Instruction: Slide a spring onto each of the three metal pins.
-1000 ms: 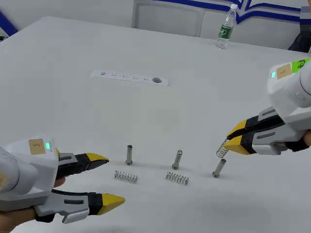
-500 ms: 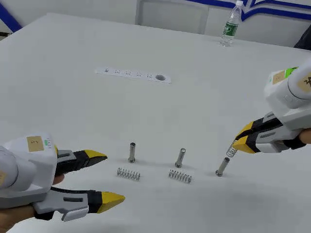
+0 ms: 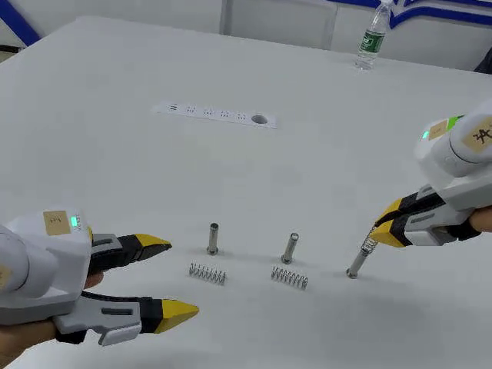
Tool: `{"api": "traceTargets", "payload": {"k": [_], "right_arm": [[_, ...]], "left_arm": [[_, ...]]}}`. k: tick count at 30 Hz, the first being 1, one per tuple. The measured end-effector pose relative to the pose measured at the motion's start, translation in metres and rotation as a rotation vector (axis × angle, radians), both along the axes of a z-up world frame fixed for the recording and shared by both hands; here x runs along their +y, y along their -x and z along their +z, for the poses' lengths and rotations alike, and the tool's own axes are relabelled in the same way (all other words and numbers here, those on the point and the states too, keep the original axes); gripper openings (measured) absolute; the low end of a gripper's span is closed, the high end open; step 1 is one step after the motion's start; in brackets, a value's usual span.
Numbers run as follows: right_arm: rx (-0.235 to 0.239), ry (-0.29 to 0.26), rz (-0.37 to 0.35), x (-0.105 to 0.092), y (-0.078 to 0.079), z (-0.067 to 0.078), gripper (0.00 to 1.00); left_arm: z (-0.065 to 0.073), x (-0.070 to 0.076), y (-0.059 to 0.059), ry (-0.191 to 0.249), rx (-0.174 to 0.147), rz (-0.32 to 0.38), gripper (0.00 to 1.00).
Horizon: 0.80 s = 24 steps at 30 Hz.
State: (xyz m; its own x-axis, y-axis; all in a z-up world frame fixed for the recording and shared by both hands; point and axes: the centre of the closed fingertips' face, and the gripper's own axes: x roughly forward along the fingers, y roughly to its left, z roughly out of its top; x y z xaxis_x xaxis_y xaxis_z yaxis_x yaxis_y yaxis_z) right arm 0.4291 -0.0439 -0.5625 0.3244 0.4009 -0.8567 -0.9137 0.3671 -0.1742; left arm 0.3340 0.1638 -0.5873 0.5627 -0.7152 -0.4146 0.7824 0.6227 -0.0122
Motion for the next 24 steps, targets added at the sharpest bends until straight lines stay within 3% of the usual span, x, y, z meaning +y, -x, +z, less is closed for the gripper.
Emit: {"api": "traceTargets", "payload": {"k": [12, 24], "right_arm": [[0.014, 0.005, -0.006, -0.001, -0.003, -0.012, 0.11], [0.039, 0.013, -0.026, -0.004, -0.005, -0.037, 0.11]], "left_arm": [[0.0, 0.002, -0.001, -0.002, 0.002, 0.003, 0.55], [-0.001, 0.0, -0.003, -0.005, 0.009, 0.0, 0.55]]}}
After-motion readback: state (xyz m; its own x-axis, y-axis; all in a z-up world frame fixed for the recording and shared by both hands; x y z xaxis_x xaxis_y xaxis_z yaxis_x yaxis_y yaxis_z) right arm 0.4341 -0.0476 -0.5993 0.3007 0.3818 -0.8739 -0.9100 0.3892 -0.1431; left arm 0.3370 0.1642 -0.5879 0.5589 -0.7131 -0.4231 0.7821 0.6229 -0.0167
